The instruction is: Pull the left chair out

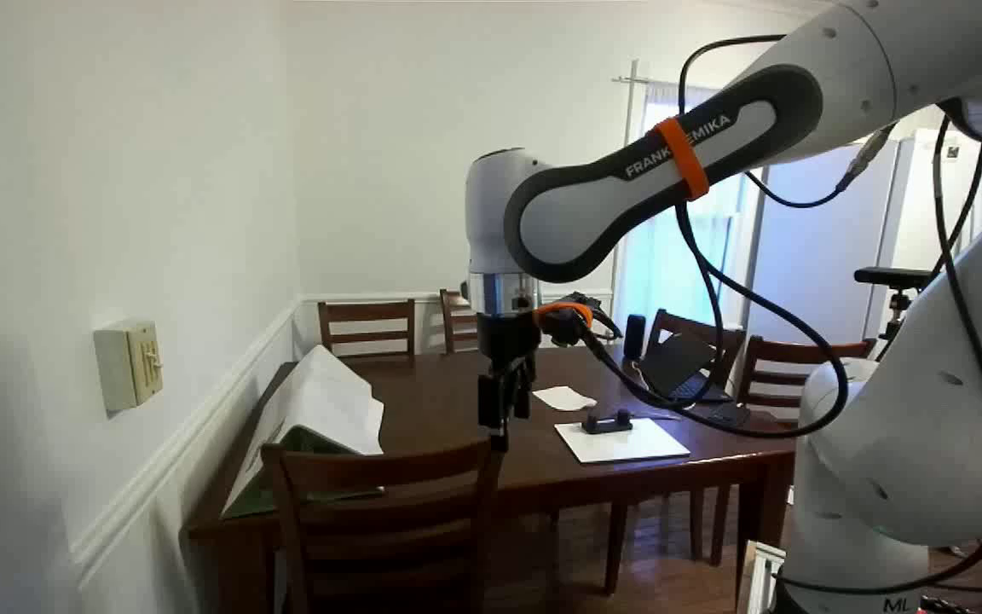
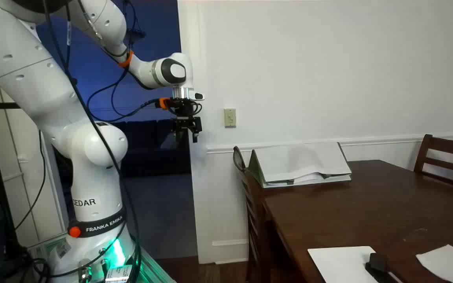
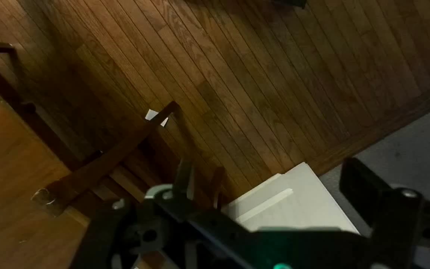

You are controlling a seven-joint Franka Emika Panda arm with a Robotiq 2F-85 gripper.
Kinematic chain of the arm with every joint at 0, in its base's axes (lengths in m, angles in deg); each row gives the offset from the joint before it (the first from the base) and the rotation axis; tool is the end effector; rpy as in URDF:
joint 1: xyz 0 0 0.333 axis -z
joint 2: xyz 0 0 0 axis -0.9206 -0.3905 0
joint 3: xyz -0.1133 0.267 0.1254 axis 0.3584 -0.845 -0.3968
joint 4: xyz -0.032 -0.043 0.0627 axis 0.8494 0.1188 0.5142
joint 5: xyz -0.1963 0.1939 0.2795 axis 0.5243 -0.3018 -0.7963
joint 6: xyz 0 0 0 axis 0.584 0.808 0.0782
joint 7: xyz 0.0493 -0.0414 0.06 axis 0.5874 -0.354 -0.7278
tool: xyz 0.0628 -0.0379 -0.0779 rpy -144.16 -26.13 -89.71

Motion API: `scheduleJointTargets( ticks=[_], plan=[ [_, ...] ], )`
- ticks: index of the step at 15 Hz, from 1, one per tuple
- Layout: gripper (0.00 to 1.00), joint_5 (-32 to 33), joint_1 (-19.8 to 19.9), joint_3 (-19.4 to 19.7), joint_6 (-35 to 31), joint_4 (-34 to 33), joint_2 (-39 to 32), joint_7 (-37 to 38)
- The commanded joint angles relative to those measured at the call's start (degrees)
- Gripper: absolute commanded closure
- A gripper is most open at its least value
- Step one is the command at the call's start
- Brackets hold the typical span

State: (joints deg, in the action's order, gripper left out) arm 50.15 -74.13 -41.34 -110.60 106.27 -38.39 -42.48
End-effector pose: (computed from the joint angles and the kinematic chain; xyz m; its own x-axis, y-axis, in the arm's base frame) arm 0.3722 0.0959 0.4272 0.9771 0.2095 -0.0361 0.2112 -0.9761 0.0508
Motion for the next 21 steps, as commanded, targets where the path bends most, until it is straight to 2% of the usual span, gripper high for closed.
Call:
scheduleJointTargets(
  ticks=[1, 8, 9, 13, 19, 20, 21],
  plan=[
    [0.0, 0.1, -0.2, 0.2, 0.1, -0.1, 0.0, 0.1],
    [0.0, 0.1, -0.2, 0.2, 0.1, -0.1, 0.0, 0.1],
    [0.0, -1.0, 0.8, 0.1, 3.2, -4.1, -3.7, 3.2],
    [0.0, -5.0, 2.9, 2.1, 2.6, -13.6, -13.9, 8.3],
    [0.0, -6.1, 6.2, 3.9, -1.0, -24.9, -25.5, 20.2],
    [0.0, -4.7, 6.5, 3.9, -3.7, -25.7, -26.9, 23.2],
    [0.25, -4.7, 6.5, 4.1, -5.3, -26.5, -28.3, 25.0]
  ],
)
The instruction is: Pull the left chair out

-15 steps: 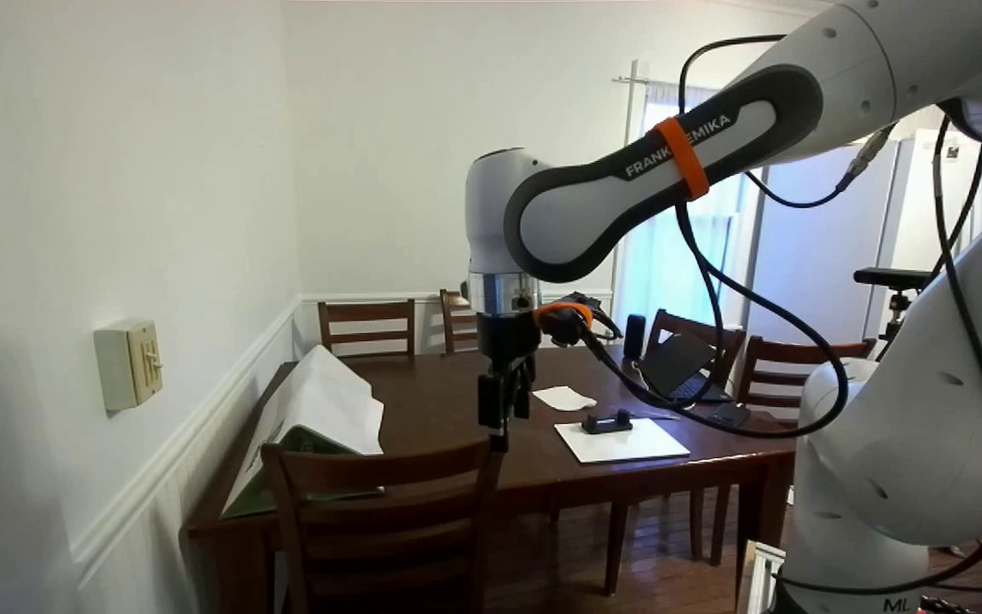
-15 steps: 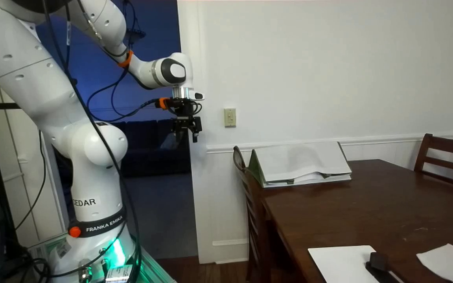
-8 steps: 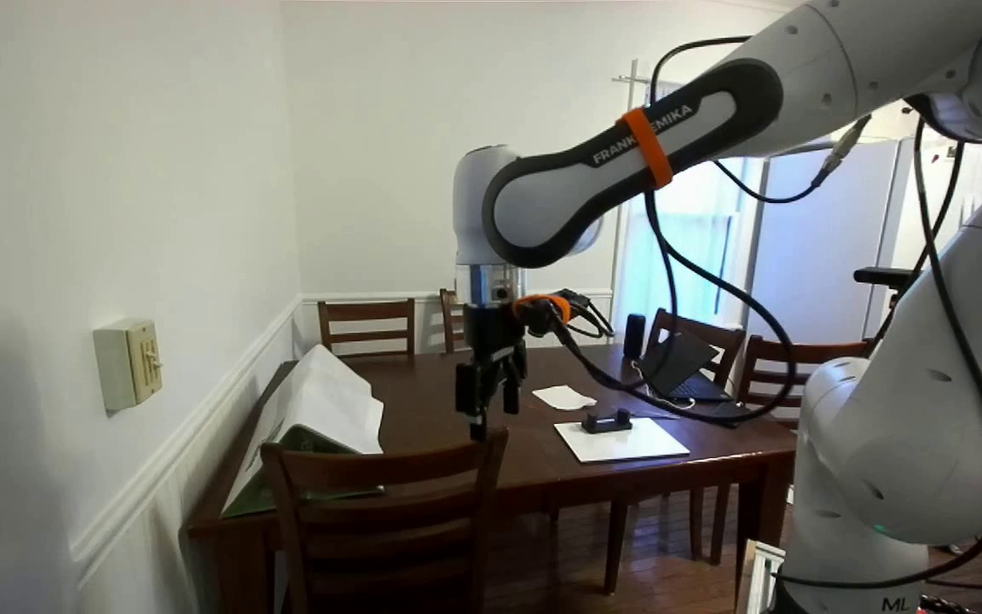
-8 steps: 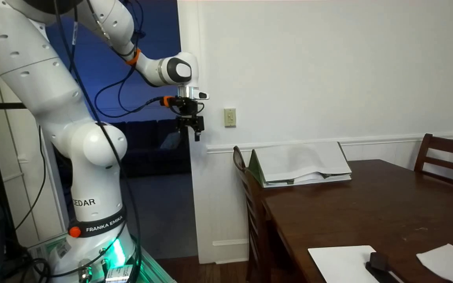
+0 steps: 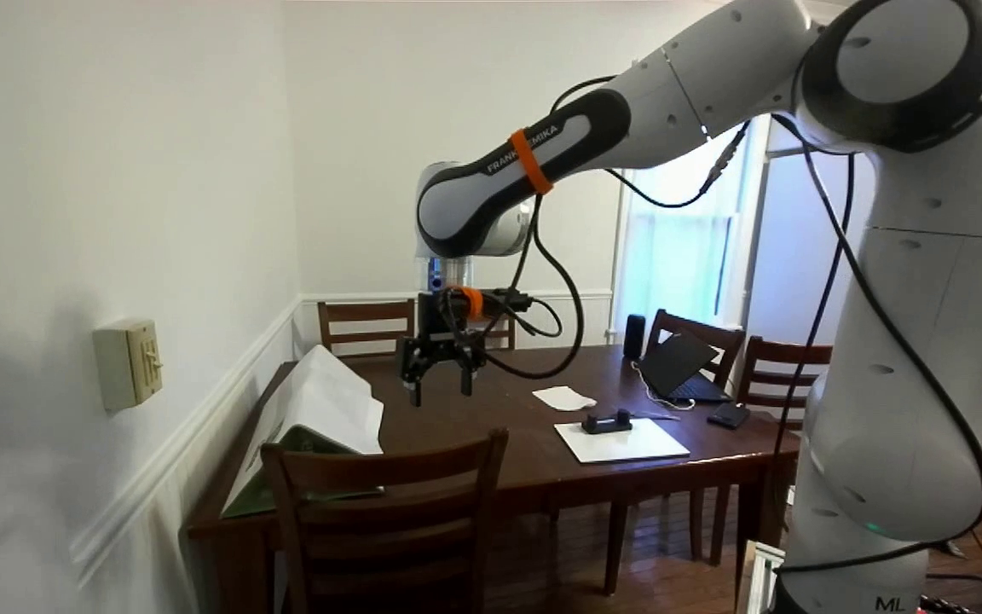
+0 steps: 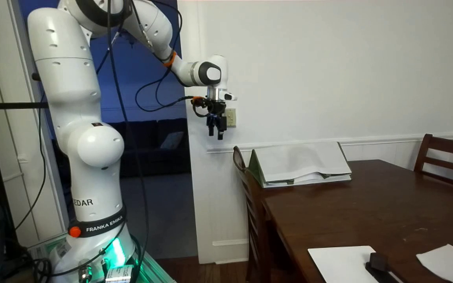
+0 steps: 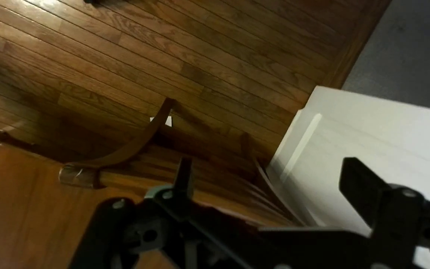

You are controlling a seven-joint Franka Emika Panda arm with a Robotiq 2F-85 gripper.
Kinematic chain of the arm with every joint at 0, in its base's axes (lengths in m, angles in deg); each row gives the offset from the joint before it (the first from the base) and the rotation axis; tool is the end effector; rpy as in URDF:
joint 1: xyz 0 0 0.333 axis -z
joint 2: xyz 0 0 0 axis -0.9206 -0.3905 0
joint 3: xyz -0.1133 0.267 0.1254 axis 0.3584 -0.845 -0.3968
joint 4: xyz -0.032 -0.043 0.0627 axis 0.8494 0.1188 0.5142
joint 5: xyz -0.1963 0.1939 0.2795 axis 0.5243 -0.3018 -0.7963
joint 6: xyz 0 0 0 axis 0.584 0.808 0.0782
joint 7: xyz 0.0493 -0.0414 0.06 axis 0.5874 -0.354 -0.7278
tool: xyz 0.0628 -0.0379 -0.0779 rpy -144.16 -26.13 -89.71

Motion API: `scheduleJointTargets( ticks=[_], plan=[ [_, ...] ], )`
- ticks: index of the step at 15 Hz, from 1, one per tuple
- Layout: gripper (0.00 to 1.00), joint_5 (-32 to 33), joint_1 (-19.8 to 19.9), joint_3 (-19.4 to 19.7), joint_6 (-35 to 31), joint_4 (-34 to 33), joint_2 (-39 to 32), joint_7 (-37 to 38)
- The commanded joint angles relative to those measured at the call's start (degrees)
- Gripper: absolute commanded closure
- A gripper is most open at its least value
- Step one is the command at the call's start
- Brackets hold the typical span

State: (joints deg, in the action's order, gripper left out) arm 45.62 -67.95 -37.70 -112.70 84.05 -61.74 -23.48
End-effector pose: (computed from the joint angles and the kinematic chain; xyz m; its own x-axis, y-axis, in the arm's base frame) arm 0.5137 0.0460 0.4272 0.9506 -0.3074 -0.0425 -0.3096 -0.9489 -0.0619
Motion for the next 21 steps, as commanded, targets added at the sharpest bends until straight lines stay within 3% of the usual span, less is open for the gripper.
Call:
scheduleJointTargets(
  ticks=[1, 6, 11, 13, 18, 21],
  plan=[
    [0.27, 0.9, 0.2, 0.5, -6.6, -4.3, -6.0, 7.9],
    [0.63, 7.7, -1.0, 1.4, -16.9, -5.1, -11.5, 15.8],
    [0.96, 16.5, -2.3, 3.6, -20.7, -5.7, -16.1, 22.2],
    [1.0, 18.0, -2.7, 4.3, -23.9, -5.5, -17.8, 22.6],
    [0.98, 26.2, -5.4, 8.7, -31.2, -6.5, -23.1, 27.4],
    [0.99, 23.3, -5.3, 8.6, -31.2, -4.5, -22.0, 24.3]
  ],
)
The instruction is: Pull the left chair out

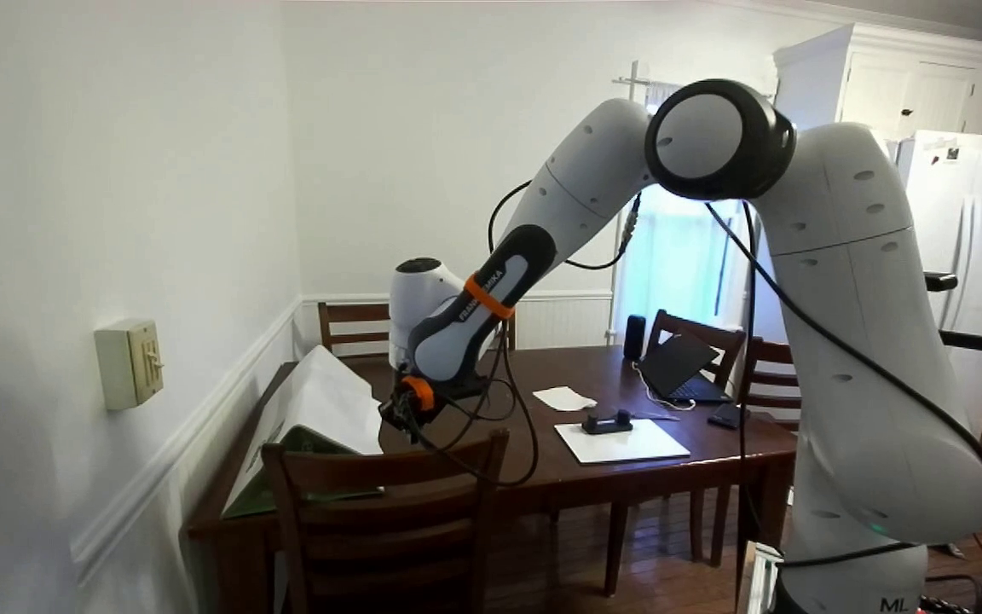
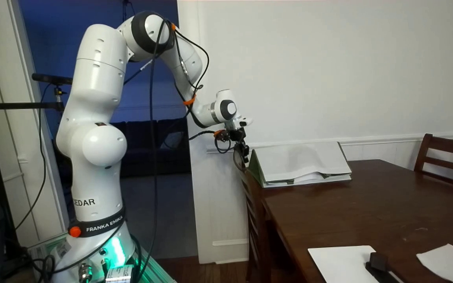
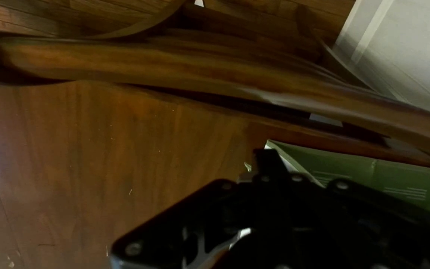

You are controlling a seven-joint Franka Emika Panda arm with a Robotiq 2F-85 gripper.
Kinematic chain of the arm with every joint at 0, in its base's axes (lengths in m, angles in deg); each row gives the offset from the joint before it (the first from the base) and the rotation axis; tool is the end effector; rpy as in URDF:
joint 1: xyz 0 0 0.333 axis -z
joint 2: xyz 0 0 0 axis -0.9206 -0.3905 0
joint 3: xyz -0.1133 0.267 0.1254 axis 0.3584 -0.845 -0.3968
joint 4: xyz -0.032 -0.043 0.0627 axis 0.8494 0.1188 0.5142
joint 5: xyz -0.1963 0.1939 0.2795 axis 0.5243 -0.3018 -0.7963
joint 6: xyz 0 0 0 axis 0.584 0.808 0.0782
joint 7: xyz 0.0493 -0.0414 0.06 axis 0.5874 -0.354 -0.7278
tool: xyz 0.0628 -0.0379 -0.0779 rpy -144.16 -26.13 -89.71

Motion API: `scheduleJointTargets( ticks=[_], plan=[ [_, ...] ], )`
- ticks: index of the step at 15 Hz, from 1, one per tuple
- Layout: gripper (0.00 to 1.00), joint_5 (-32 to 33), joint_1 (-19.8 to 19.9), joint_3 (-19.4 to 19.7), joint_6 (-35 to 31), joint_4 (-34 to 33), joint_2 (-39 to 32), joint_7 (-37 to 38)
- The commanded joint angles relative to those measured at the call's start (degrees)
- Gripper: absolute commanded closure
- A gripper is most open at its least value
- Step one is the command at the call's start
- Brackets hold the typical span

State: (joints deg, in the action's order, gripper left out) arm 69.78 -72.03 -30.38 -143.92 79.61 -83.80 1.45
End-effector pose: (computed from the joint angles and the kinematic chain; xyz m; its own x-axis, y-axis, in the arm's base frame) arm 0.6006 0.0223 0.2978 0.8470 -0.4409 0.2969 -0.4725 -0.8804 0.0403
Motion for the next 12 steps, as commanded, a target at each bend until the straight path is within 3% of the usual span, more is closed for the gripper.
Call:
scheduleJointTargets(
  ticks=[1, 12],
  plan=[
    [0.99, -0.9, -1.3, 1.3, 0.0, 0.0, -0.2, -0.7],
    [0.99, -5.3, -1.0, 0.9, -4.7, -2.6, -6.1, -4.4]
  ],
)
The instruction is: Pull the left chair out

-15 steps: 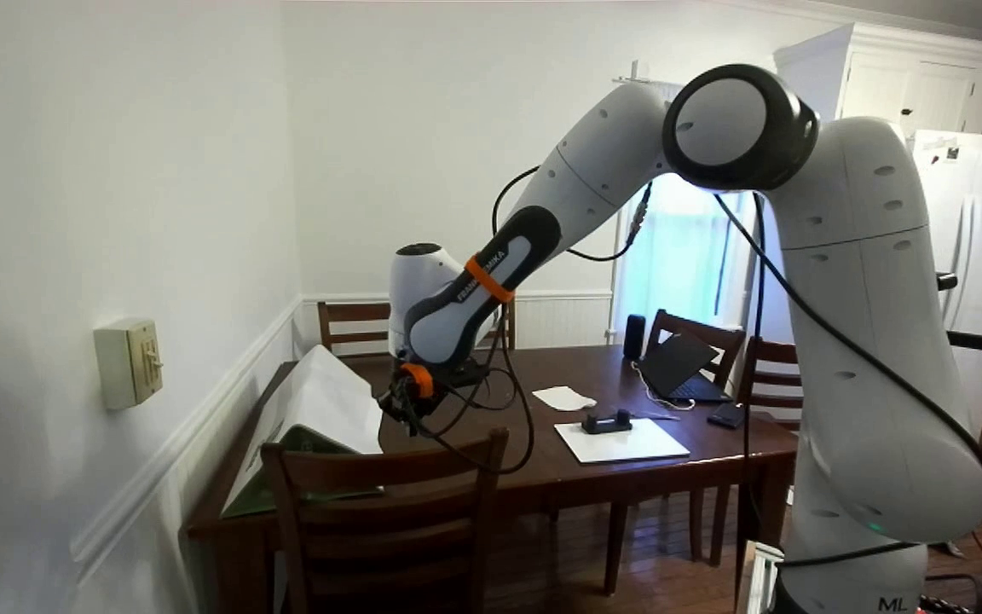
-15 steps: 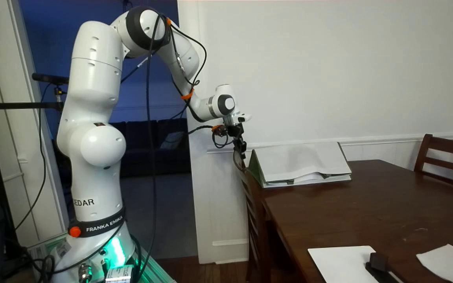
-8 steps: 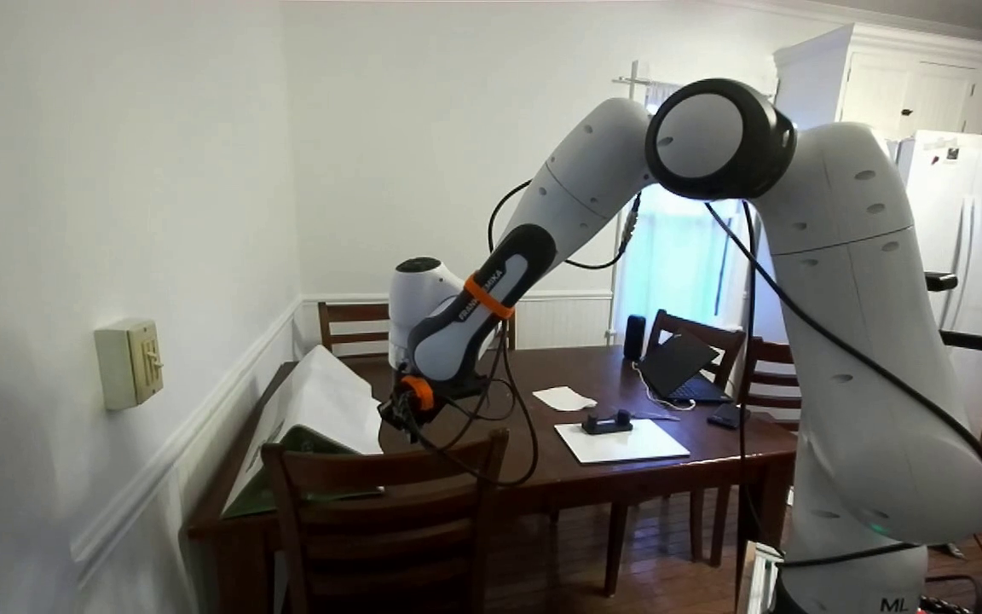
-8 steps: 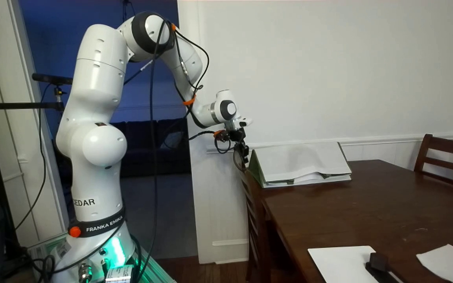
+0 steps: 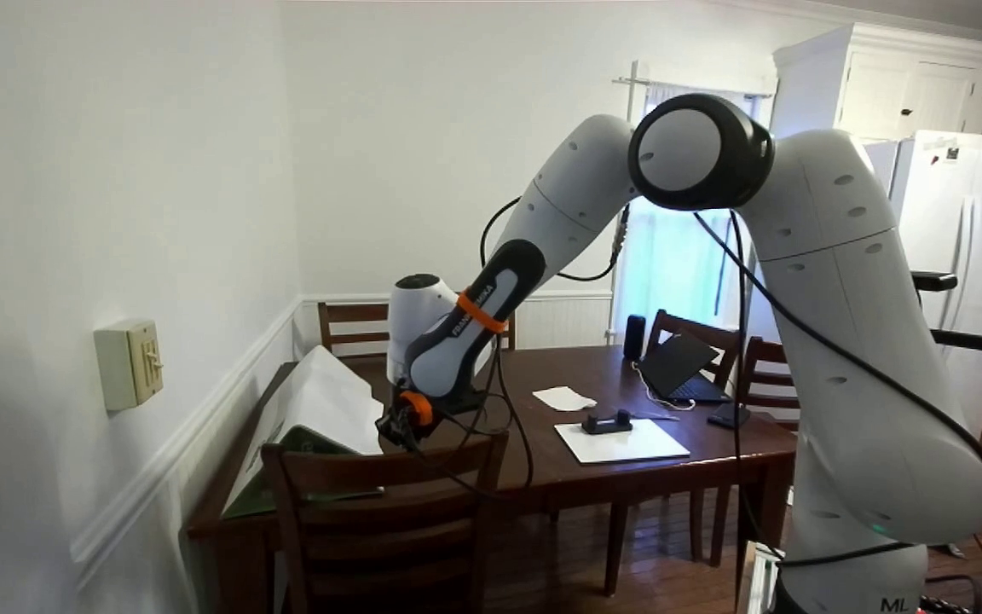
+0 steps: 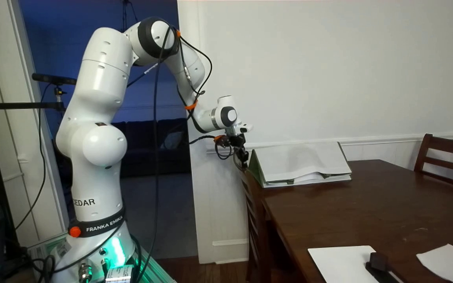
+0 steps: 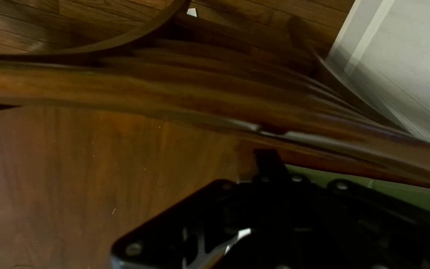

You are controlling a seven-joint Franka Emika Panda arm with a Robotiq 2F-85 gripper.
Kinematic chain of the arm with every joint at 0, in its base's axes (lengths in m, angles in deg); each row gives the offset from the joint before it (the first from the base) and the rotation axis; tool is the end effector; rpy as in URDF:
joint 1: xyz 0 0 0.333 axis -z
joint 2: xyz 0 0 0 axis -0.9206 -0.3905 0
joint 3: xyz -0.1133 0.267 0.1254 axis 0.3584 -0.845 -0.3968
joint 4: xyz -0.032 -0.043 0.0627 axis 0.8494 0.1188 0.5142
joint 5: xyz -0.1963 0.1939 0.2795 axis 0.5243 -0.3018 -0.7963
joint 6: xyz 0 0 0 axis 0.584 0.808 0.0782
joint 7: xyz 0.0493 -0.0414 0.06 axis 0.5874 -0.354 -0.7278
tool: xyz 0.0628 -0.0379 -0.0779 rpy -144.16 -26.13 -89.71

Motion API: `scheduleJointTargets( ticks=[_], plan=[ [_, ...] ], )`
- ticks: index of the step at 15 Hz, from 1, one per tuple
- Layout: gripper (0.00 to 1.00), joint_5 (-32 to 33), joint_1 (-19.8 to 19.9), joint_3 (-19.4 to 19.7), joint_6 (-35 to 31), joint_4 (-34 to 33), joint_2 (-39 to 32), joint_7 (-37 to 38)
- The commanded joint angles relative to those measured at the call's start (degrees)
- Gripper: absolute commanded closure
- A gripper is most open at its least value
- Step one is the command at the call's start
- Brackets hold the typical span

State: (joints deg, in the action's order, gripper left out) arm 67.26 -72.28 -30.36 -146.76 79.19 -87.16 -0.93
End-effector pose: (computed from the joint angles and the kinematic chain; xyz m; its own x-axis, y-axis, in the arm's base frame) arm 0.6043 0.0258 0.2710 0.8597 -0.4299 0.2758 -0.4528 -0.8913 0.0220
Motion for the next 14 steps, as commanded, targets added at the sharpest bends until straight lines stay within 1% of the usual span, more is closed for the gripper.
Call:
scheduleJointTargets(
  ticks=[1, 4, 7, 14],
  plan=[
    [0.99, -3.0, -0.9, 1.2, -2.6, -2.6, -3.5, -2.2],
    [0.99, -4.7, -1.1, 1.7, -3.5, -3.6, -5.2, -2.5],
    [0.99, -5.9, -1.4, 2.1, -2.8, -4.9, -6.7, -2.8],
    [0.99, -12.8, -0.1, 0.0, 0.4, -6.8, -9.3, -7.3]
  ],
)
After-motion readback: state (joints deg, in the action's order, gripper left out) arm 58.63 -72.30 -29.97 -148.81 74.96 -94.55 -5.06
